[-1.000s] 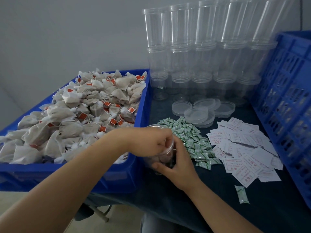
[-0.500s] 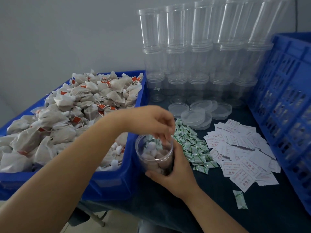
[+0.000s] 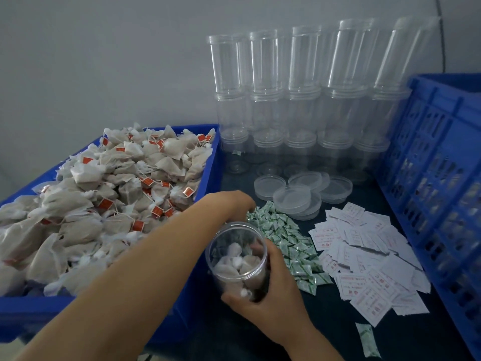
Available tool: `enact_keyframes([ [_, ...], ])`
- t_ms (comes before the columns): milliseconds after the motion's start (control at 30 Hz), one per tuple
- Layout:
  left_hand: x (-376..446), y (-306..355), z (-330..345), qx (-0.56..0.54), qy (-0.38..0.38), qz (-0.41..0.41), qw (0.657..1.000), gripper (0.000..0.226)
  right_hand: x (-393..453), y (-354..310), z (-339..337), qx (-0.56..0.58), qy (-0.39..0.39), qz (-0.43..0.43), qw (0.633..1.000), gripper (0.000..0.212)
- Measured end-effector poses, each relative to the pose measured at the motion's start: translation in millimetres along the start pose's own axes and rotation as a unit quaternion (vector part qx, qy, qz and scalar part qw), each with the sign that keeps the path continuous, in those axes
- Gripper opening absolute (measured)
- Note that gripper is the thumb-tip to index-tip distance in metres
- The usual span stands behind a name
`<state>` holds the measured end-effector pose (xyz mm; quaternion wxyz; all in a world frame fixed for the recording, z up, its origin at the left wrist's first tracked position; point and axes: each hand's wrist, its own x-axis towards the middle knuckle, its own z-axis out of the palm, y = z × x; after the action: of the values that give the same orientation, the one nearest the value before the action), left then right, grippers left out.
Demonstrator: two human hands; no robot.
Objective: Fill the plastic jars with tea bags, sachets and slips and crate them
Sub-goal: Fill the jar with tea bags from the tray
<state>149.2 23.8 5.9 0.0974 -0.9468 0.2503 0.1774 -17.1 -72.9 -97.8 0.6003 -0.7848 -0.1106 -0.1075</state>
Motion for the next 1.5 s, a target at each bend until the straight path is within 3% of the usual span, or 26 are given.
enact_keyframes([
  [200,14.2,-2.3,5.0,0.035,-0.045,-0.009,0.998,0.037,1.6,4.0,-3.4,0.013,0.013,0.023,1.000,0.102],
  [533,13.7,-4.2,6.5,-0.014,0.002,-0.006,1.000,0.022,3.2,5.0,-2.8,0.012,0.014,0.038,0.999,0.105],
  [833,10.6,-5.3,4.2,-0.132,0.112,-0.010,0.985,0.013,6.0,5.2,-2.9,0.003,0.023,0.030,0.999,0.100],
  [1000,-4.2,-9.8,-17.2,-0.222,0.214,0.001,0.951,0.010,6.3,3.5,-3.8,0.003,0.027,0.035,0.999,0.099],
  [1200,-63.2,-6.7,-44.7,-0.296,0.267,0.056,0.915,0.005,7.3,1.5,-5.6,-0.002,0.027,0.040,0.999,0.095],
  [1333,-106.2,-5.7,-40.1,-0.354,0.244,0.076,0.900,0.010,7.4,0.1,-5.7,0.012,0.024,0.043,0.999,0.094],
  [1500,-133.9,2.5,-23.2,-0.265,0.152,0.095,0.947,0.015,7.8,-0.1,-5.1,0.015,0.028,0.044,0.999,0.092],
])
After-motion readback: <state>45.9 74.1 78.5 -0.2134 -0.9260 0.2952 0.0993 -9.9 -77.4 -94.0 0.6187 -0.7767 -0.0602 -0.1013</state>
